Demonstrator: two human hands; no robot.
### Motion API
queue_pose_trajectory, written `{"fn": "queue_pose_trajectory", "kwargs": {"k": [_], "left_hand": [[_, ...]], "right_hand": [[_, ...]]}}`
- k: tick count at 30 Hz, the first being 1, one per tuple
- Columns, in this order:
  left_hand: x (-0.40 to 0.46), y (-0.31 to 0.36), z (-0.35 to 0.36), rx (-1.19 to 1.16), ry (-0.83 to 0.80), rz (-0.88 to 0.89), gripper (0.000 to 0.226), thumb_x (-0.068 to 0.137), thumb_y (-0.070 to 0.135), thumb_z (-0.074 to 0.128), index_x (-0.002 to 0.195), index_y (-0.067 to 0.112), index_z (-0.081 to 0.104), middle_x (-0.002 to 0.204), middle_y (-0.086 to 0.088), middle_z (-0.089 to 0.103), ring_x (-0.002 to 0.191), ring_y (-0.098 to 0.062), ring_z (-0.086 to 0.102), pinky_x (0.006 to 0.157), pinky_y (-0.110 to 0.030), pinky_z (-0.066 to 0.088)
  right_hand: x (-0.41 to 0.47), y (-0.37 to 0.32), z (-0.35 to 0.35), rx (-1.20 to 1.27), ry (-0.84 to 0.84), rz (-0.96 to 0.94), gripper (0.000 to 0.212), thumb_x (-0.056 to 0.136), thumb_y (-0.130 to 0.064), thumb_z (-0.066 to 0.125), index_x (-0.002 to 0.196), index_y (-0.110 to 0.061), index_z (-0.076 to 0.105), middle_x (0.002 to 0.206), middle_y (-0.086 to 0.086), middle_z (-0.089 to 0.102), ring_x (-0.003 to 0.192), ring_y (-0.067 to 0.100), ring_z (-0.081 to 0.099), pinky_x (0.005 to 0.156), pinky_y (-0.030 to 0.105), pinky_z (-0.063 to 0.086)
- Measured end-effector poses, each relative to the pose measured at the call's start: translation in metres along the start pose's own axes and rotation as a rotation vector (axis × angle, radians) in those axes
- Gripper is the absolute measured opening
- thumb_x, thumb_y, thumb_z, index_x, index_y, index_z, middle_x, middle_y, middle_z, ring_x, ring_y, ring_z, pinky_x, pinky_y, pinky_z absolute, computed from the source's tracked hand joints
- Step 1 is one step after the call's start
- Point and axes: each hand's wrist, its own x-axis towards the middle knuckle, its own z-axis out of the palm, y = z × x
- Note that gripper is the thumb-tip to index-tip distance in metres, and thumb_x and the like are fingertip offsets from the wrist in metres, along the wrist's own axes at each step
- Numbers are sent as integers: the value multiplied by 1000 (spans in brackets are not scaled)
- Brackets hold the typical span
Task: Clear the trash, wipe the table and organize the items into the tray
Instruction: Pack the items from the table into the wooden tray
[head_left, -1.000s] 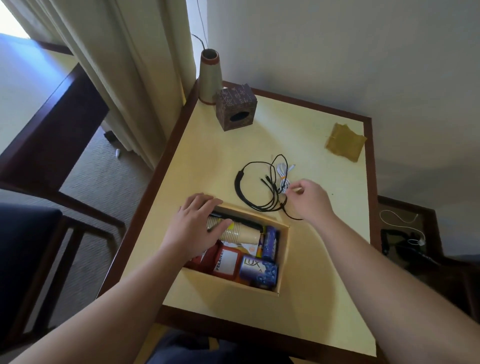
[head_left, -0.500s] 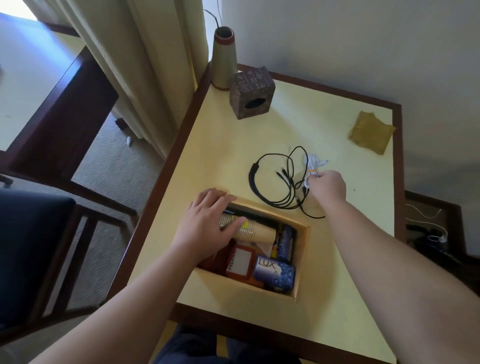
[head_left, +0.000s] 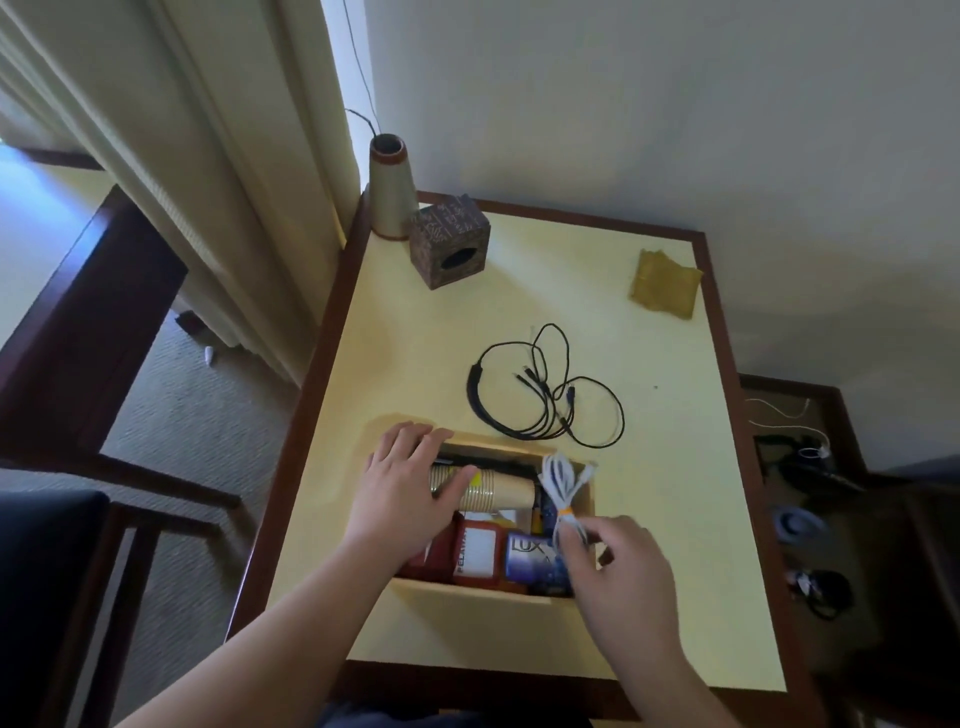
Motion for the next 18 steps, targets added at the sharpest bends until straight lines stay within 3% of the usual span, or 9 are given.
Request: {"fn": "queue_pose_trajectory", "kwargs": {"k": [3,7,11,15,18], "left_hand": [[-1,0,0,9,1,9,66,98,74,42,146,30,53,147,7,53,146,-19,33,117,-44,37],[1,-2,0,1,-13,24,65,99,72,43,148,29,52,148,7,52,146,-19,32,119,-42,34],[1,-2,0,15,-17,34,64,99,71,42,148,30,51,148,6,51,145,-18,32,118,-42,35],[0,-2,-1,2,-8,41,63,99,69,45,146,27,54,145,5,54,143,-20,35,116,-42,38],[-1,-3,-1,1,-9,45,64,99,69,45,146,27,54,145,4,54,143,-20,35,115,-42,39]], "right_hand": [[-2,-2,19,-224,5,-10,27,100,-52,54,104,-34,75,87,-14,52,91,8,45,66,21,43],[5,-11,31,-404,75,17,34,101,-52,48,99,-29,72,86,-10,56,89,13,48,65,27,48],[3,-16,36,-360,113,98,28,99,-53,51,116,-32,54,93,-14,63,86,10,53,62,28,53],[-8,-13,39,-348,127,161,24,102,-50,48,117,-32,47,100,-10,61,89,10,52,64,27,54],[-13,-12,40,-318,156,38,39,99,-39,60,134,-31,49,115,-6,58,101,13,51,75,27,54]]}}
